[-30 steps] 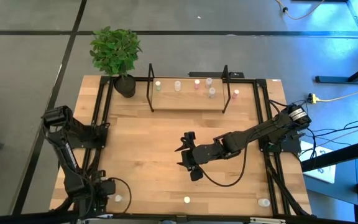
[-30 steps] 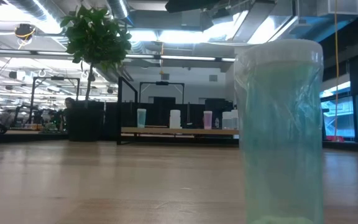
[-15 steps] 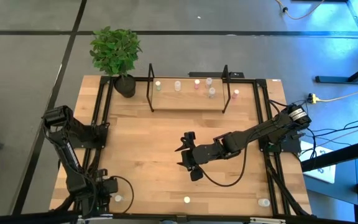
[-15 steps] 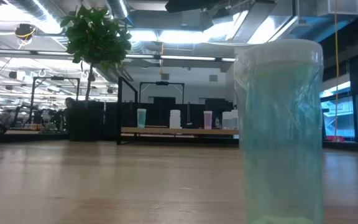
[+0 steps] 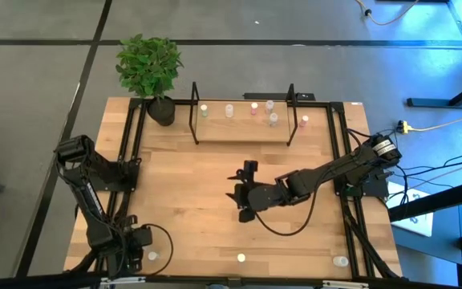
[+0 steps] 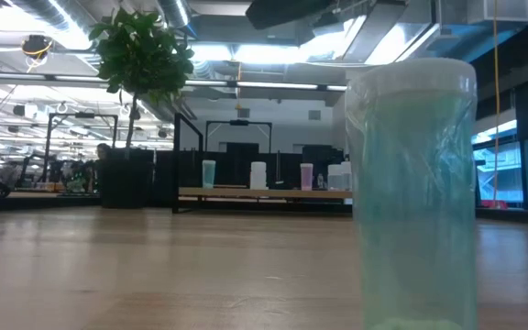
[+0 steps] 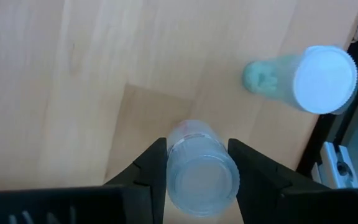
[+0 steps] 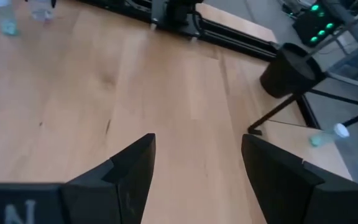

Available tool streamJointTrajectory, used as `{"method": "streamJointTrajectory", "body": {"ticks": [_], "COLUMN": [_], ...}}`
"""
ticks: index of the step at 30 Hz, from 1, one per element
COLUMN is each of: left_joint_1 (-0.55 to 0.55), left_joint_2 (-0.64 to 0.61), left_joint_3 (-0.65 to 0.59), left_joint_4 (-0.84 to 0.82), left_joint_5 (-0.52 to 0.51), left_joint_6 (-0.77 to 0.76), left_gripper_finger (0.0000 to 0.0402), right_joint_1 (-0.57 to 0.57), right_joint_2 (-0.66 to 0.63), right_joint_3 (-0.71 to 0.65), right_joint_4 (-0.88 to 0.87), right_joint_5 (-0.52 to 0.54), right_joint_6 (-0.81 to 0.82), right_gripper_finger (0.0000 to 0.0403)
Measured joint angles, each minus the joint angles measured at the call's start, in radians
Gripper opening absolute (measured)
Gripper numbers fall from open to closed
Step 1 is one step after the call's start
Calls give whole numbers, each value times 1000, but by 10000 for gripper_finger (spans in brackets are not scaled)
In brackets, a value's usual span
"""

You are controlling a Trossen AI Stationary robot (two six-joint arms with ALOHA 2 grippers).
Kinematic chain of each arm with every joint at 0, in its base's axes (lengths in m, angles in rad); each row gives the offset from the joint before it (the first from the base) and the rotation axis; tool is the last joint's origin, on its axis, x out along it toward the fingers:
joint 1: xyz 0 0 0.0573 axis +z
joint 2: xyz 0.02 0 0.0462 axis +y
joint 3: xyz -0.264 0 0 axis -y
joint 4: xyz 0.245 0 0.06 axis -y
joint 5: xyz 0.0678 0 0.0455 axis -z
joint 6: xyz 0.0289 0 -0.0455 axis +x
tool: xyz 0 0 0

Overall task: Pick and place medicine bottles onto shelf by color
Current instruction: Put the transparent medicine bottle on the shelf aligned with the other transparent medicine bottle

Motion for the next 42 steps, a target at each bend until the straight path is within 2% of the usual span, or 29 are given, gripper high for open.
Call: {"method": "streamJointTrajectory", "body": {"ticks": [6,9,14,22,27,34,42], "left_joint_1": [34,45,51,71,124,271,549], "left_joint_2": [-4,-7,-40,-166,-257,-354,-373], "left_joint_3": [0,0,0,0,0,0,0], "left_joint_4": [-17,-34,-99,-250,-378,-430,-272], "left_joint_5": [71,74,73,13,-29,-179,-174], "left_joint_6": [-1,14,7,-8,45,306,730], "left_gripper_finger": [130,130,131,131,131,131,131], "right_joint_1": [-29,-46,-60,-63,-63,-71,-92], "right_joint_2": [0,0,0,0,0,0,0], "right_joint_3": [0,0,0,0,0,0,0], "right_joint_4": [2,2,1,0,-4,-11,-15], "right_joint_5": [9,9,8,8,8,128,148], "right_joint_6": [60,109,101,101,101,136,158], "right_gripper_finger": [241,241,241,241,241,241,241]}}
